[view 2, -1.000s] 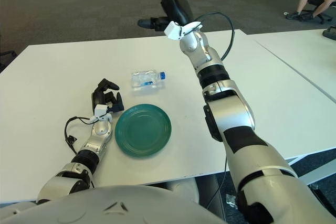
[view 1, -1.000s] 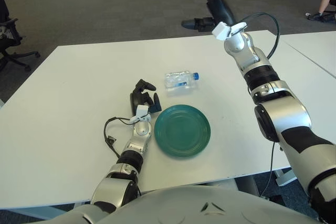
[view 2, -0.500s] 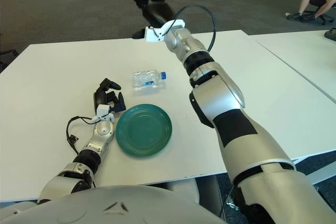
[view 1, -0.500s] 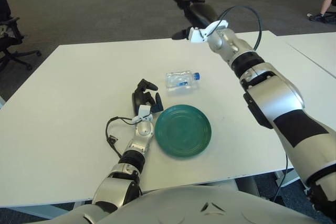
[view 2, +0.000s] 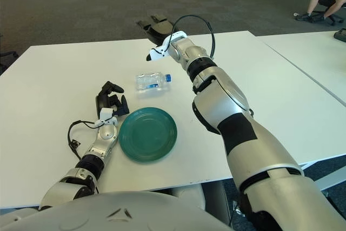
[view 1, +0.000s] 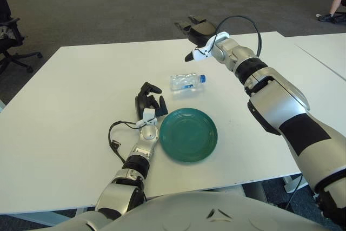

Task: Put the bottle into the plate.

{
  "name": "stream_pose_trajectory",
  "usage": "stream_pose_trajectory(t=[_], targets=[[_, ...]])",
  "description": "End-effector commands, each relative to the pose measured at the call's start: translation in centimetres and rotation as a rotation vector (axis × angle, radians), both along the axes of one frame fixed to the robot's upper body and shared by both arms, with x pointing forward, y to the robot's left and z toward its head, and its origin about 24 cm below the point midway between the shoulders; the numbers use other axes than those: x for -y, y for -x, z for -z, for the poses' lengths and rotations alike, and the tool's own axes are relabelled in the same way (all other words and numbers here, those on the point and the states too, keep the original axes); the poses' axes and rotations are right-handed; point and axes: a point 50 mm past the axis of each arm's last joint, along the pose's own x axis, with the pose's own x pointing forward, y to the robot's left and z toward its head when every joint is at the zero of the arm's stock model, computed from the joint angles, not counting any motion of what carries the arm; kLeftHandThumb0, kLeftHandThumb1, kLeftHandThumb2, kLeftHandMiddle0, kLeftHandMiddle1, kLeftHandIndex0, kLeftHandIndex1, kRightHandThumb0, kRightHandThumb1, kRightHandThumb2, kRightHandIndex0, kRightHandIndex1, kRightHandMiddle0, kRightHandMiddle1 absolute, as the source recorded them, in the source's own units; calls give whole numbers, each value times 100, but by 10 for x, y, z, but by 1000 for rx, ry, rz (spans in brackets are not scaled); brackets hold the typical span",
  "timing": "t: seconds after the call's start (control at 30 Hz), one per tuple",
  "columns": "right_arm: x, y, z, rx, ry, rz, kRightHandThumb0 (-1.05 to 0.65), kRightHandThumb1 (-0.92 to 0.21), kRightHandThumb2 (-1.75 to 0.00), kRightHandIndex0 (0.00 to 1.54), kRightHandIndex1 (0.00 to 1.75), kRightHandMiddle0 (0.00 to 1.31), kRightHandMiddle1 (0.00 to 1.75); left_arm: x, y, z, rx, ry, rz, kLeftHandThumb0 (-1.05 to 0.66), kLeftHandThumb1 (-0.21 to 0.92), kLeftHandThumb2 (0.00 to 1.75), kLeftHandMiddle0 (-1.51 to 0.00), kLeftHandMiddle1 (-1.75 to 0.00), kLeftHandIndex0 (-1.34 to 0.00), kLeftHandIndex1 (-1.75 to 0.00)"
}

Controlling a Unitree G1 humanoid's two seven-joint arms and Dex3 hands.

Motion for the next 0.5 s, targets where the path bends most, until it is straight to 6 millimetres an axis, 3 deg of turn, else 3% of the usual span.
stream_pose_trajectory(t=[0.0, 0.47], targets=[[-1, 0, 6, -6, 54, 19, -105, -92, -25, 0, 0, 0, 0, -2, -1, 0, 1, 2, 0, -59, 6, 163, -130, -175, -83, -175], [7, 7, 42, -62, 173, 81, -105, -92, -12, 0, 0, 0, 0, -2, -1, 0, 16, -2, 3, -59, 6, 163, -129, -175, -83, -175]])
